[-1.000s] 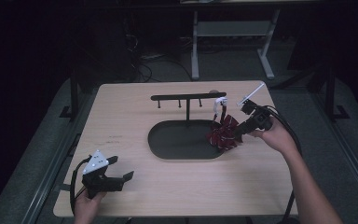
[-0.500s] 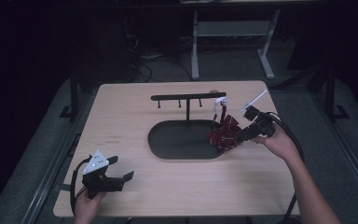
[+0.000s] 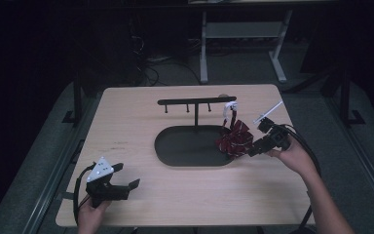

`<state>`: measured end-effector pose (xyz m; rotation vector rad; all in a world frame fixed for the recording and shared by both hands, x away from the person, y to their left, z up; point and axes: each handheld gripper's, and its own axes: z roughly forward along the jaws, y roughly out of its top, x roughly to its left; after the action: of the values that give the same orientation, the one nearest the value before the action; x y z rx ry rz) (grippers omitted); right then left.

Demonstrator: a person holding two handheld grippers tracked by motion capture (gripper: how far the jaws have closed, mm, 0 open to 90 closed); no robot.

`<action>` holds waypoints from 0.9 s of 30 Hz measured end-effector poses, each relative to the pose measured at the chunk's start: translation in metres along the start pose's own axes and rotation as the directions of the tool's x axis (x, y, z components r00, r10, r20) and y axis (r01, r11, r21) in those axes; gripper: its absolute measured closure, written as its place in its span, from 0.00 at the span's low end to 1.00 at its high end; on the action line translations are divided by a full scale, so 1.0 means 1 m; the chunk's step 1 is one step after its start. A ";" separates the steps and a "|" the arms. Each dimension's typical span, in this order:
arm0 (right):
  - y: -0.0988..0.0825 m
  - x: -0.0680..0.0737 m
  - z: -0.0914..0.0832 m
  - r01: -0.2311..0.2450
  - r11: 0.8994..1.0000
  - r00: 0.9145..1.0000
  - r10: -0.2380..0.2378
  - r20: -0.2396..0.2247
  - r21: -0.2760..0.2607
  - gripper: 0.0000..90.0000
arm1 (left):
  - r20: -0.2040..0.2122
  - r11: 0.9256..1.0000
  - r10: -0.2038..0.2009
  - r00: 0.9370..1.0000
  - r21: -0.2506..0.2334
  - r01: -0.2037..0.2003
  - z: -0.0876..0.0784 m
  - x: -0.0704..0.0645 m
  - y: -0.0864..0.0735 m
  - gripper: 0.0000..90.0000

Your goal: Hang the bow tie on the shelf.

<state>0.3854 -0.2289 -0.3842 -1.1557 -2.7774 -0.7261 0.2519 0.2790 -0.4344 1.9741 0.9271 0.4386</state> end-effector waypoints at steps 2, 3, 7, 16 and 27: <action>-0.002 0.000 0.001 0.001 1.000 1.000 -0.001 -0.001 -0.003 0.52 | -0.001 1.000 0.001 1.000 -0.001 -0.001 0.000 0.000 0.000 0.15; -0.003 0.000 0.002 0.001 1.000 1.000 -0.001 -0.002 0.006 0.52 | 0.000 1.000 -0.001 1.000 -0.002 0.001 0.000 0.000 0.000 0.15; -0.006 0.001 0.003 0.001 1.000 1.000 -0.001 -0.002 0.009 0.52 | -0.001 1.000 0.001 1.000 -0.001 -0.001 0.000 0.000 0.000 0.14; -0.022 0.004 0.007 0.004 1.000 1.000 -0.004 -0.015 -0.002 0.52 | -0.001 1.000 0.000 1.000 -0.001 0.000 0.000 0.000 0.000 0.15; -0.051 0.007 0.016 -0.013 1.000 0.999 0.012 -0.030 -0.021 0.51 | -0.002 1.000 0.000 1.000 0.004 0.000 0.000 0.000 0.000 0.14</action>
<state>0.3479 -0.2484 -0.4169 -1.1552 -2.7425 -0.7663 0.2521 0.2790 -0.4350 1.9779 0.9301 0.4387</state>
